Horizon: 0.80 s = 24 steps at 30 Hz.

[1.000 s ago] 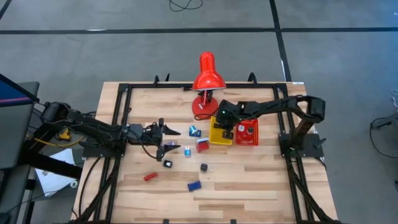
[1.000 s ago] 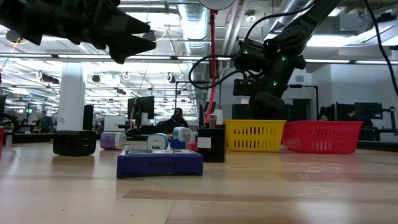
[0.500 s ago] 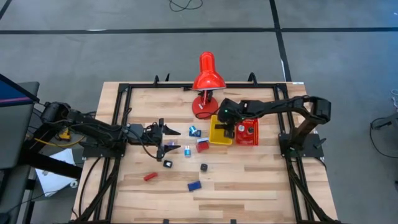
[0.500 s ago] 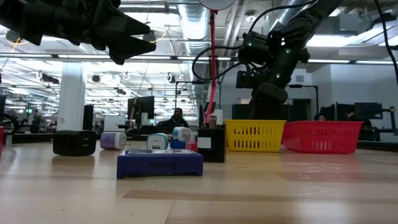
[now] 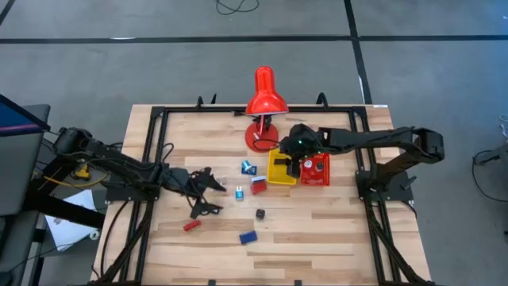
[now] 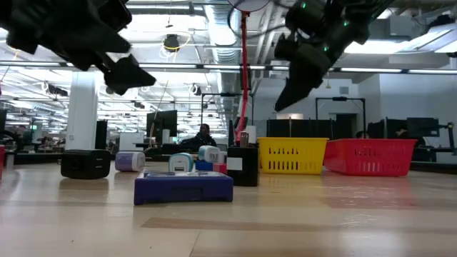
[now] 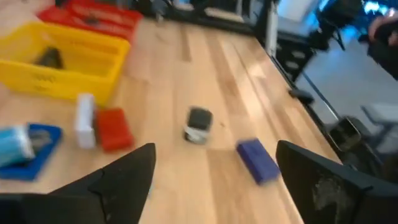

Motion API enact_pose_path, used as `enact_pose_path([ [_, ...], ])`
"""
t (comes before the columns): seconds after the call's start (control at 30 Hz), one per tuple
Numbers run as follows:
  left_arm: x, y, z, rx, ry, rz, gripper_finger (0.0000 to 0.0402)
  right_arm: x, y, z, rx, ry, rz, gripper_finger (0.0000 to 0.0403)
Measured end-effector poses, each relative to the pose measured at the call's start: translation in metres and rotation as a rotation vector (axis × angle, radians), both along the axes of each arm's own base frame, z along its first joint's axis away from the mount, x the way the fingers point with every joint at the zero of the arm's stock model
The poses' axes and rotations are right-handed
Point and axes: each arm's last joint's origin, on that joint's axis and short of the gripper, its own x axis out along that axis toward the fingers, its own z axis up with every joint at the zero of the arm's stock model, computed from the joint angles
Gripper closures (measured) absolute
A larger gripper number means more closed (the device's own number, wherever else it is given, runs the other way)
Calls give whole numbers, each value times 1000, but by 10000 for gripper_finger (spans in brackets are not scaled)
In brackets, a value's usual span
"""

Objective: Pick & Place Office items
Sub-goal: Put the bottom red digital clock into the yellow bin

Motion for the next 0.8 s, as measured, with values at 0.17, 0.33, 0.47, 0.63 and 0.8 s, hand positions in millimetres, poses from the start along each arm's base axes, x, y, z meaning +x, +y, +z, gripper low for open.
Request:
enact_pose_path([
  [0.17,-3,-22,9,-38,197,-57,35,0,8,3,-80,4,-34,226],
  [0.33,-13,-41,12,-81,379,-77,16,0,8,3,-96,7,-47,227],
  [0.47,-22,-49,11,-193,483,-23,9,0,8,4,-83,-4,-65,227],
  [0.63,-41,-48,-3,-265,742,172,17,0,8,4,-80,-6,-68,227],
  [0.8,-49,-48,-7,-314,829,273,24,0,8,4,-80,-6,-68,227],
])
